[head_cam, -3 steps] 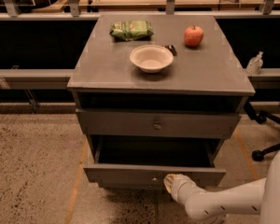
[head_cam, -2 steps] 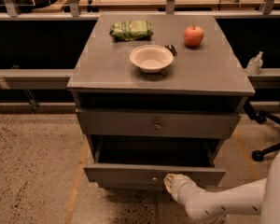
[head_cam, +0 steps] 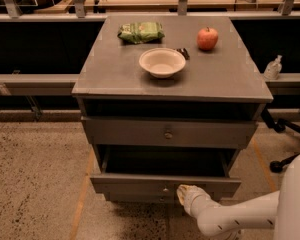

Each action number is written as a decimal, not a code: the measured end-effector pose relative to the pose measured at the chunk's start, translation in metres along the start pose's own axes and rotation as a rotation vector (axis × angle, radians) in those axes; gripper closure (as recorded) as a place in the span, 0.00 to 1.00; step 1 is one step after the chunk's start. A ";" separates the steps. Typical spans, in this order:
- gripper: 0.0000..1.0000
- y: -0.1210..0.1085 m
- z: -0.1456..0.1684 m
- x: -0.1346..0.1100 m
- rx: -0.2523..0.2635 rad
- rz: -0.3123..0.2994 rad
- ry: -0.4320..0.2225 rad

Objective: Close middle drawer

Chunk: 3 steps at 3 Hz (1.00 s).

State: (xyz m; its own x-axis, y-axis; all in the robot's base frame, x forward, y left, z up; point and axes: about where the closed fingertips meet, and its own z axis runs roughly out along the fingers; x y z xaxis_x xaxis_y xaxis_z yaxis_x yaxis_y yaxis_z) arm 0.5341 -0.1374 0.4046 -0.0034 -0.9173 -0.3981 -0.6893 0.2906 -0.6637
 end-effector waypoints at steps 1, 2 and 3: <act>1.00 -0.016 0.008 0.010 0.047 -0.036 0.019; 1.00 -0.016 0.007 0.009 0.047 -0.036 0.019; 1.00 -0.032 0.016 0.019 0.069 -0.074 0.003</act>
Offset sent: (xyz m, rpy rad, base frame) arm 0.1278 -0.0902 0.0201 -0.1661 -0.2982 0.0878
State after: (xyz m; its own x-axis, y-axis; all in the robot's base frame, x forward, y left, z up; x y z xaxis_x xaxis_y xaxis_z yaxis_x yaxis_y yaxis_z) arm 0.5678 -0.1599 0.4079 0.0432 -0.9379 -0.3443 -0.6360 0.2400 -0.7334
